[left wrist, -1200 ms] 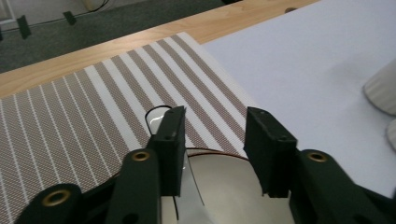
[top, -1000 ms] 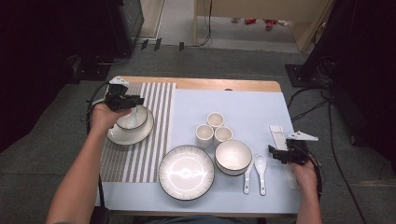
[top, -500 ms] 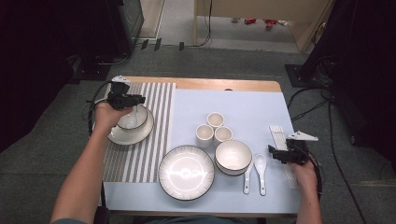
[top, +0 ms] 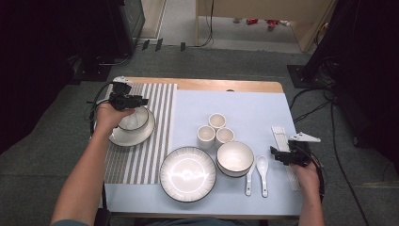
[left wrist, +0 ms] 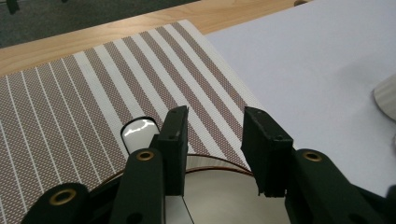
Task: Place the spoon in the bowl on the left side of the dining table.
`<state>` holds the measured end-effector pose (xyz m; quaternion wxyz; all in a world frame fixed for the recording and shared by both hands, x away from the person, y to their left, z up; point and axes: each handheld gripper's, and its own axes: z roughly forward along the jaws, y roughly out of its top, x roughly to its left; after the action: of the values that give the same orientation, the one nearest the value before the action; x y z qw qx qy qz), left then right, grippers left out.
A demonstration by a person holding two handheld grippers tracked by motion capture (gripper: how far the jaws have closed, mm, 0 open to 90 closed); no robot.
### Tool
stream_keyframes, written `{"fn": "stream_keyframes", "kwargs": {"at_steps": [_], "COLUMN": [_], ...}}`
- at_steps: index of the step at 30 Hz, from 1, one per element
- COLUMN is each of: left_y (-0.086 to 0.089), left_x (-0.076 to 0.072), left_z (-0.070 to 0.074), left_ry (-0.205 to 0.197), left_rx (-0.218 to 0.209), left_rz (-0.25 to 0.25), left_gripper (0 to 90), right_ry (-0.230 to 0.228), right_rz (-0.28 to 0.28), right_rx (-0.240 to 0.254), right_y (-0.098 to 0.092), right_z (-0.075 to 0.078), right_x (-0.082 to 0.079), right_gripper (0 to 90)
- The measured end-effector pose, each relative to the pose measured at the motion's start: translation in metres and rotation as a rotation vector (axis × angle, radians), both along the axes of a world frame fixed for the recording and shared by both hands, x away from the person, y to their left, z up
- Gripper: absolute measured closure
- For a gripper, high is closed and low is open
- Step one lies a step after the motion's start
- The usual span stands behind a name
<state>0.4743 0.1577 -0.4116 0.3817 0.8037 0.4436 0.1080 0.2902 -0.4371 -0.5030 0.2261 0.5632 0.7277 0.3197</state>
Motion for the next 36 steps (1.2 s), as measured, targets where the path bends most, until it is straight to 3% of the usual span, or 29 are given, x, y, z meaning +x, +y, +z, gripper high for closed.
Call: {"fn": "stream_keyframes", "kwargs": {"at_steps": [22,36], "left_y": [0.017,0.027], "left_x": [0.0,-0.003], "left_z": [0.0,0.003], "left_ry": [0.013,0.014], "left_rx": [0.008,0.0], "left_rz": [0.058,0.077], "left_gripper": [47.5,45.7], "right_ry": [0.0,0.0], "right_rz": [0.0,0.0], "right_rx": [0.0,0.0], "right_y": [0.0,0.0], "right_z": [0.0,0.0], "right_x": [0.0,0.0], "right_gripper": [14.7,14.7]}}
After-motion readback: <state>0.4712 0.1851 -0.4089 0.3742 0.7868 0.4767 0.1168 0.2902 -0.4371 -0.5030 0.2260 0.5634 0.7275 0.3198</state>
